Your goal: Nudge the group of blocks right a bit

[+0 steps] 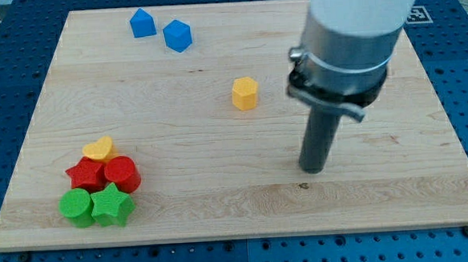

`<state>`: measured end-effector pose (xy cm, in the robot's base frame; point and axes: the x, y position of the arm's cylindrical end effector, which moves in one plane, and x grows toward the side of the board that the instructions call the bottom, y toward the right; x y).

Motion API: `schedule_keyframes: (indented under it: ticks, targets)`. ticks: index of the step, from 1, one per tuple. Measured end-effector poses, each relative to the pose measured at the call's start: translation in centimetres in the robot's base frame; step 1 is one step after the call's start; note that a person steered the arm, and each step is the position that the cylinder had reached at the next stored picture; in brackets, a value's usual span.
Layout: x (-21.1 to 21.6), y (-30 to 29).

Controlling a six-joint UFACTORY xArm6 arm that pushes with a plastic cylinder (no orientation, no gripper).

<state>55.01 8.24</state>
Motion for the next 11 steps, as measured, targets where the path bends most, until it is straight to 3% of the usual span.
schedule_keyframes:
  ticks: [2, 4, 5, 6, 7, 8, 10, 11]
  targets:
    - [-5.3, -11.0]
    - [-11.1, -31.2]
    - [-10.9, -38.6]
    - [-9.7, -38.7]
    - [0.5, -38.7]
    - [6.6, -37.7]
    - [6.8, -27.2]
    - [4.6, -23.3]
